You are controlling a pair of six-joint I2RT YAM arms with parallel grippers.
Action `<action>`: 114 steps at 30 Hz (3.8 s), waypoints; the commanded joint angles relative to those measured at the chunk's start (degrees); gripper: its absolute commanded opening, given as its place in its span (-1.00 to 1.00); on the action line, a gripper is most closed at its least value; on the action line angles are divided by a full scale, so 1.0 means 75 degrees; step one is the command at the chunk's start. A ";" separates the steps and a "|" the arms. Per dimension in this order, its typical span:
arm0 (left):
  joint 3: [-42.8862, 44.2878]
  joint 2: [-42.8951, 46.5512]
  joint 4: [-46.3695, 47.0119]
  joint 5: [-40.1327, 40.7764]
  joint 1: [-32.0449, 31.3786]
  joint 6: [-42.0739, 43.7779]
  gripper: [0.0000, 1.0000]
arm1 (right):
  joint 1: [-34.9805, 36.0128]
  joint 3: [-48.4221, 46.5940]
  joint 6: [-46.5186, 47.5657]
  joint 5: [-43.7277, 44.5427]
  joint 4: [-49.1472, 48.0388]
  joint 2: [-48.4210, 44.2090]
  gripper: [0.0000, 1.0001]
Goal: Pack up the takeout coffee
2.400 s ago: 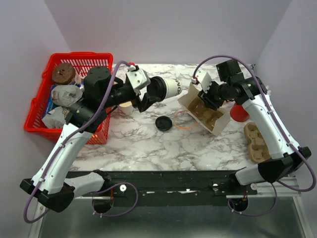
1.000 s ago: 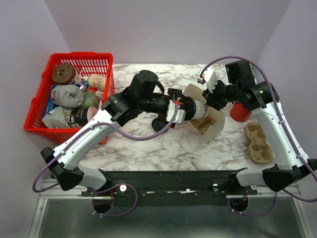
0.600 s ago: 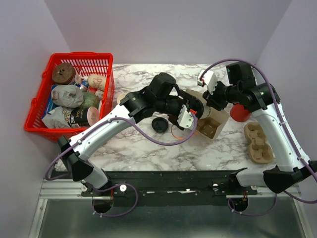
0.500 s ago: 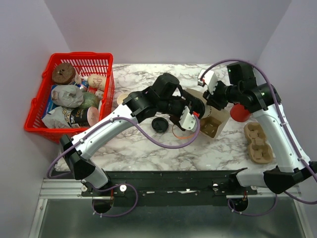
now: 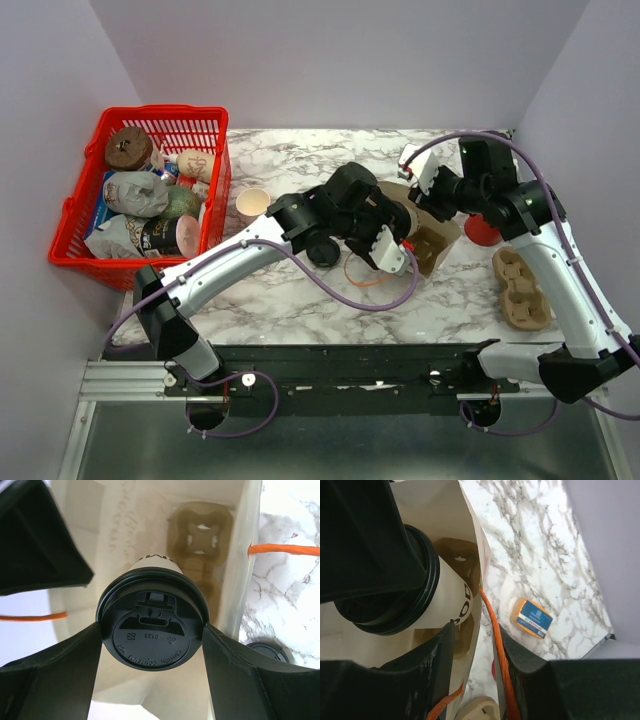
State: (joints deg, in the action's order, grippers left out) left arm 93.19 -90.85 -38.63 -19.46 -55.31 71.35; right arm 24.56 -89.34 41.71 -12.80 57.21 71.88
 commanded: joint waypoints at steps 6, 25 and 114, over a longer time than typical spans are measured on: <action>-0.0495 -0.0332 0.1213 0.0849 -0.0184 -0.0080 -1.00 | 0.0265 0.0357 0.0848 0.1039 -0.1218 -0.0279 -0.99; -0.1081 -0.0508 0.1365 0.1482 -0.0196 0.0048 -1.00 | 0.0593 0.1588 0.0217 0.0171 -0.1159 -0.0537 -0.99; -0.0612 -0.1856 0.1249 0.1212 -0.0079 0.0342 -1.00 | 0.0605 0.1307 -0.1085 -0.1587 -0.0949 -0.0630 -0.99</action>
State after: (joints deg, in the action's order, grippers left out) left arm 88.92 -104.71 -29.61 -7.73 -55.72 72.66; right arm 28.45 -79.42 32.08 -22.15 47.62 68.86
